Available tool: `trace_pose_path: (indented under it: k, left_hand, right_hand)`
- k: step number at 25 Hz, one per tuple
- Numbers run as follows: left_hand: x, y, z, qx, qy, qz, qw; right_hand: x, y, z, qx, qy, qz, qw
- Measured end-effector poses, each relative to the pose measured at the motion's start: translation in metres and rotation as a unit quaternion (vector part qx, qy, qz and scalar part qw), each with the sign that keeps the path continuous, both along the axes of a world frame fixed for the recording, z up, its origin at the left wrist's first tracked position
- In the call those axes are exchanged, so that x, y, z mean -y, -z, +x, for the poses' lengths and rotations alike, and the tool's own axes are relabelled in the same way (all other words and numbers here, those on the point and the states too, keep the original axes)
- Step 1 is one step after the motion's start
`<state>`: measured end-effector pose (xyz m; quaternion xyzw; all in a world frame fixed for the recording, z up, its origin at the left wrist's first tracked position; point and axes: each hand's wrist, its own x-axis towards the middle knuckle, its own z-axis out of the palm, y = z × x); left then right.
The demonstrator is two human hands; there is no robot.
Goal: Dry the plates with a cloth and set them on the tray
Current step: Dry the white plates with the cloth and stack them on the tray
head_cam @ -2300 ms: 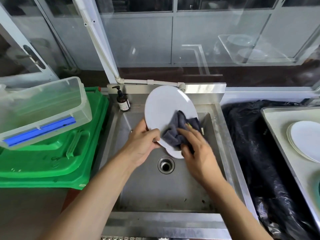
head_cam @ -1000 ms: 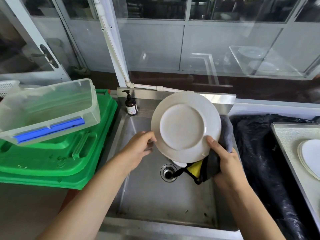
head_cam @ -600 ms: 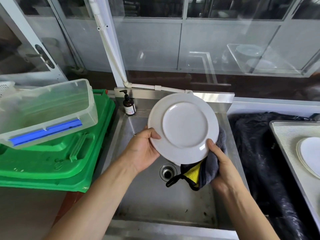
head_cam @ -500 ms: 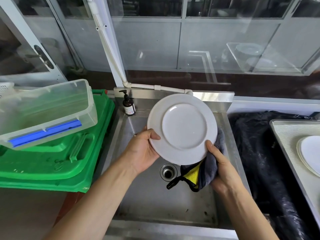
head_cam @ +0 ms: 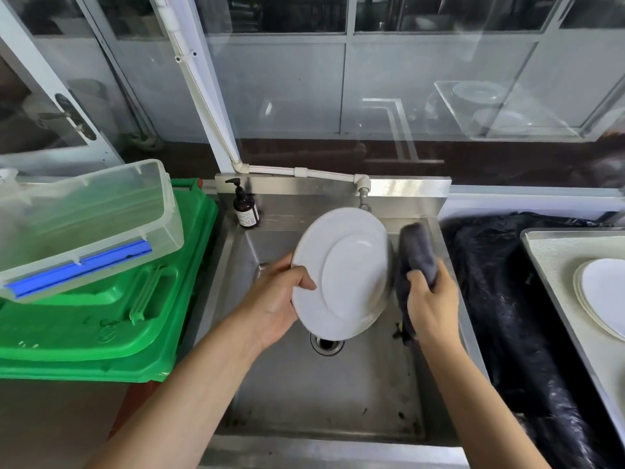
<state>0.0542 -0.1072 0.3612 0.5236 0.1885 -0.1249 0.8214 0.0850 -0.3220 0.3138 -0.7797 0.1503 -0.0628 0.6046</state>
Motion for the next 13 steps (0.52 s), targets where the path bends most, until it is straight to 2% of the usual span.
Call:
trace_pose_path:
  k: [3,5,8,10,13]
  left_hand:
    - [0.012,0.000,-0.004,0.004,0.020,0.044,0.999]
    - [0.017,-0.003,-0.002,0.011,0.016,0.069,0.997]
    - [0.019,-0.005,-0.001,0.021,-0.009,0.091,0.996]
    - [0.017,-0.006,0.000,0.010,-0.026,0.099,0.995]
    - [0.015,-0.008,-0.001,0.005,-0.012,0.102,0.995]
  right_hand:
    - [-0.013,-0.013,0.010,0.054,-0.083,-0.085,0.991]
    - [-0.026,-0.021,0.009,0.123,-0.123,-0.108,0.979]
    - [-0.046,-0.023,-0.001,0.234,-0.229,-0.170,0.929]
    - [-0.049,-0.022,0.000,0.268,-0.264,-0.190,0.907]
    - [-0.045,-0.027,0.011,0.197,-0.187,-0.118,0.955]
